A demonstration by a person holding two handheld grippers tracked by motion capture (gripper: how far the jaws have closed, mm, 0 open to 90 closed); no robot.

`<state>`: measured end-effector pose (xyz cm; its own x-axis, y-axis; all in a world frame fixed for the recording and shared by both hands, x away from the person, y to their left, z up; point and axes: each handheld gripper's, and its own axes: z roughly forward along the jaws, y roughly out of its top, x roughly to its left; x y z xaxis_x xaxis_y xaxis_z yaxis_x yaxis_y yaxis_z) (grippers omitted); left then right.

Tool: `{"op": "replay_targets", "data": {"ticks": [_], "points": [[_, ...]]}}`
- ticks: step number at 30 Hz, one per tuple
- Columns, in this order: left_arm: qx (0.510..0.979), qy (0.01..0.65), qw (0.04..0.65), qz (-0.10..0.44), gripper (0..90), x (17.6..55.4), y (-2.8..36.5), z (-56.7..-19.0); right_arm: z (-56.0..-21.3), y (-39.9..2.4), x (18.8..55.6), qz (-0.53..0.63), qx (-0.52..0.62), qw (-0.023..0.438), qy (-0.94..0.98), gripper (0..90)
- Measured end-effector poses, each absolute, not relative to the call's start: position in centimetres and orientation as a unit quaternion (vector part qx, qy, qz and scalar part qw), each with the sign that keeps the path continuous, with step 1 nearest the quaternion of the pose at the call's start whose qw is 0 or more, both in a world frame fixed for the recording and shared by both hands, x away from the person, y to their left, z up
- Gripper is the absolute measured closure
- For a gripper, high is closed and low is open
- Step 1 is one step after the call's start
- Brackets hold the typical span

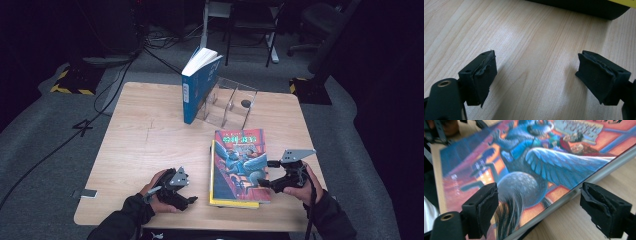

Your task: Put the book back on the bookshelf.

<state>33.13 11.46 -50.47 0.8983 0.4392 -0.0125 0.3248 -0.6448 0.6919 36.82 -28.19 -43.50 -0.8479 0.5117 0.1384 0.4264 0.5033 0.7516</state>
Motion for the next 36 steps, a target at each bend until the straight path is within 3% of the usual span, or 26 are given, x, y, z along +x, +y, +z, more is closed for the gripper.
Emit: {"op": "replay_targets", "data": {"ticks": [13, 20, 24, 36], "points": [[0.903, 0.212, 0.365, 0.078, 15.8, 33.2, 11.4, -50.5, -43.8, -26.7, 40.0, 0.433, 0.267, 0.046, 0.86, 22.3], [0.903, 0.214, 0.365, 0.079, 15.9, 33.4, 11.4, -50.5, -44.0, -26.2, 41.4, 0.449, 0.261, 0.028, 0.854, 43.4], [0.901, 0.219, 0.366, 0.078, 18.3, 33.8, 11.4, -50.4, -44.1, -25.8, 41.8, 0.468, 0.244, 0.012, 0.849, 63.3], [0.892, 0.243, 0.37, 0.096, 23.8, 36.4, 11.7, -50.0, -44.0, -25.7, 41.3, 0.487, 0.226, 0.038, 0.843, 72.3]]}}
